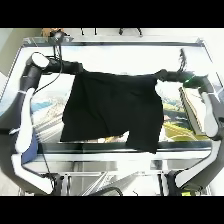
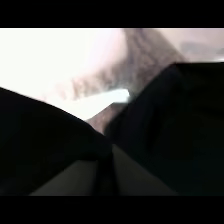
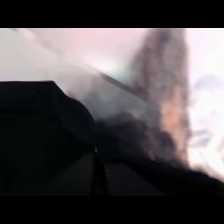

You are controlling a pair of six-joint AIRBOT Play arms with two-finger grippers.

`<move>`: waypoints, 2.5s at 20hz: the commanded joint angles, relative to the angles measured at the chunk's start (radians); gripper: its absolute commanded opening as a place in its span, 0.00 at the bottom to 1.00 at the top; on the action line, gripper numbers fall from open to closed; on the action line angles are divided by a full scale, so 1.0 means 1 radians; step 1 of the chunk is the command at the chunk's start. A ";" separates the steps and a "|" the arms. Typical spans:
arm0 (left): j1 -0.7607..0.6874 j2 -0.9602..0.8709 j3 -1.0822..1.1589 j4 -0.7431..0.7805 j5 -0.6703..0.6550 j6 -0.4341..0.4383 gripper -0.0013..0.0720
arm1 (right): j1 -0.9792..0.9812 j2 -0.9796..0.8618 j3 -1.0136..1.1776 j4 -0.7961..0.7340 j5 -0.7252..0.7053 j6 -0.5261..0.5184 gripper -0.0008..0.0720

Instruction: Fold the shirts.

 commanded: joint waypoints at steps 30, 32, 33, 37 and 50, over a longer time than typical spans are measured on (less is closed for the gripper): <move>0.528 0.434 -1.064 0.006 -0.238 0.058 0.93 | -0.159 0.130 -0.538 -0.347 0.196 0.055 0.51; 0.516 0.434 -1.065 0.007 -0.217 0.058 0.93 | -0.159 0.130 -0.538 -0.338 0.196 0.055 0.51; 0.515 0.434 -1.065 0.007 -0.207 0.058 0.92 | -0.159 0.130 -0.538 -0.338 0.196 0.055 0.51; 0.532 0.434 -1.065 0.007 -0.193 0.058 0.93 | -0.159 0.130 -0.538 -0.337 0.208 0.055 0.51; 0.351 0.434 -1.110 0.000 -0.173 0.056 0.13 | -0.159 0.130 -0.537 -0.312 0.231 0.054 0.50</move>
